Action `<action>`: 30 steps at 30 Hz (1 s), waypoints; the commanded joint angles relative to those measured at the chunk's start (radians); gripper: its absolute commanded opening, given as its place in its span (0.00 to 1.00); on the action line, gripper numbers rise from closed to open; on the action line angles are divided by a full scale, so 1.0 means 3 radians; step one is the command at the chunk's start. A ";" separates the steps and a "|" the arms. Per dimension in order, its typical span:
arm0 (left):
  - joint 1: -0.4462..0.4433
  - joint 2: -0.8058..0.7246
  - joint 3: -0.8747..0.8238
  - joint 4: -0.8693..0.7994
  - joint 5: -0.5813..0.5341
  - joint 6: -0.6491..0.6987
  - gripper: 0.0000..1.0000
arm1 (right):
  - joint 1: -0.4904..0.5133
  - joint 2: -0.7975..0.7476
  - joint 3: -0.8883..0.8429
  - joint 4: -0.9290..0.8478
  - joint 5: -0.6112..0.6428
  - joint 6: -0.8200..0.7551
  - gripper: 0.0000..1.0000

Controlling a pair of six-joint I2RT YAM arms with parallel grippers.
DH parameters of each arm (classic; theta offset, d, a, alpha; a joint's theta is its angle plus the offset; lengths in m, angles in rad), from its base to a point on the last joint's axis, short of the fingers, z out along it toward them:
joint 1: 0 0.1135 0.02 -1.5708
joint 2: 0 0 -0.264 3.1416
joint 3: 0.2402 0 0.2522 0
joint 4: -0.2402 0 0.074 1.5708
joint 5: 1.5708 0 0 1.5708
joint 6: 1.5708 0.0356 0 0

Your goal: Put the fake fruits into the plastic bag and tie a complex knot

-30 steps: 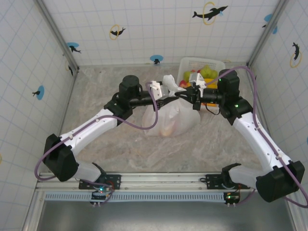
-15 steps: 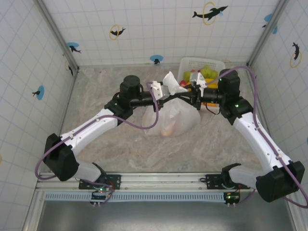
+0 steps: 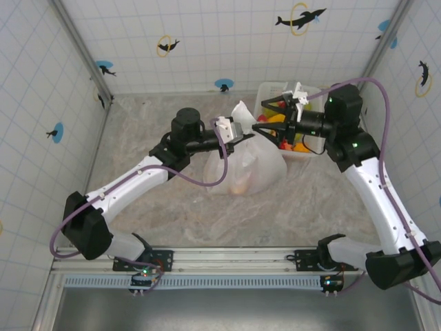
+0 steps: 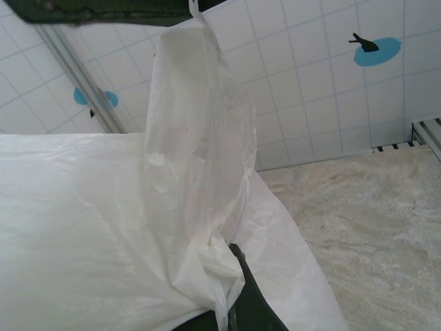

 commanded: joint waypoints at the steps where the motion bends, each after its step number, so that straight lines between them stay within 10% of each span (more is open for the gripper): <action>1: 0.0020 -0.0092 -0.0016 0.0001 0.0002 0.0133 0.00 | 0.0069 0.0231 0.0164 -0.0503 0.0068 -0.0078 0.84; 7: 0.0020 -0.0092 -0.0016 -0.0014 0.0001 0.0129 0.00 | 0.0160 0.0344 0.0192 -0.0696 0.0075 -0.0311 0.73; 20: 0.0020 -0.0105 0.0003 -0.0059 -0.0106 0.0088 0.00 | 0.0114 0.0313 0.0125 -0.0773 -0.0006 -0.0528 0.06; 30: 0.0438 -0.0638 -0.0575 0.0238 0.0016 -0.0501 0.42 | 0.0101 0.0067 -0.0194 -0.0310 -0.0020 -0.0690 0.00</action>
